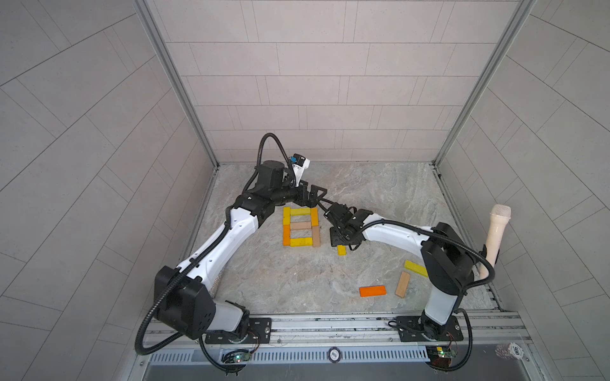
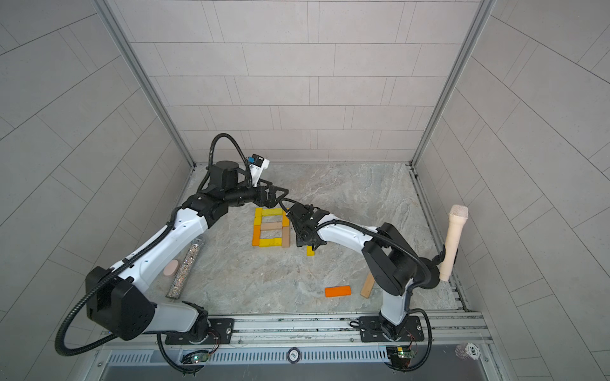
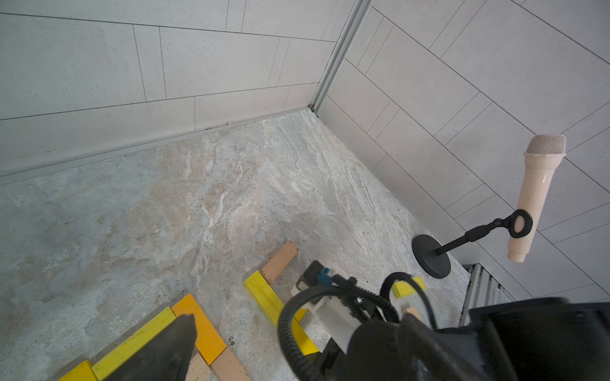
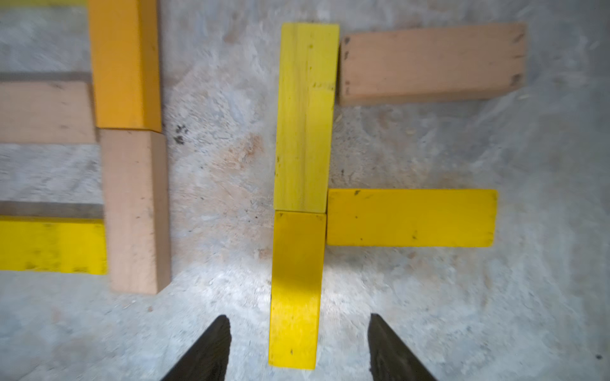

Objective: Assemble the number 8 with building blocks
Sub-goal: Assemble the building block at the center of the board.

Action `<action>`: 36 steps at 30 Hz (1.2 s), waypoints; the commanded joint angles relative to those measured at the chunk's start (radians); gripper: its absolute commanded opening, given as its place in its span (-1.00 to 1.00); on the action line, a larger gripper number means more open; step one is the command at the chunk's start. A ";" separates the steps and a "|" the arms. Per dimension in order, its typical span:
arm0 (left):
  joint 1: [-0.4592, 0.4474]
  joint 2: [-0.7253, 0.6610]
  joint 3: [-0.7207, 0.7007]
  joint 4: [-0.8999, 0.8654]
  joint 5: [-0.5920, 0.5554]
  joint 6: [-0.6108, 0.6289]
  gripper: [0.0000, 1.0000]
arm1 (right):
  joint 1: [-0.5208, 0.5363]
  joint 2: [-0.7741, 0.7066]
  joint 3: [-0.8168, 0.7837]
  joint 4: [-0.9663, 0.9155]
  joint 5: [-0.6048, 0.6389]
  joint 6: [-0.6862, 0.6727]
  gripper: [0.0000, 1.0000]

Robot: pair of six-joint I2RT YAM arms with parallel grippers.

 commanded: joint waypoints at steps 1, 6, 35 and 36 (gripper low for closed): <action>-0.002 -0.029 -0.004 0.018 0.007 0.005 1.00 | 0.005 -0.121 -0.042 0.003 0.040 -0.033 0.53; -0.022 -0.053 -0.004 -0.009 -0.006 -0.005 1.00 | 0.004 -0.286 -0.133 0.032 0.046 -0.068 0.99; -0.882 -0.037 -0.411 0.203 -0.682 -0.108 0.99 | -0.006 -1.191 -0.531 -0.172 0.099 -0.181 0.93; -0.890 -0.008 -0.403 0.212 -0.682 -0.121 0.98 | -0.006 -1.188 -0.530 -0.187 0.103 -0.172 0.93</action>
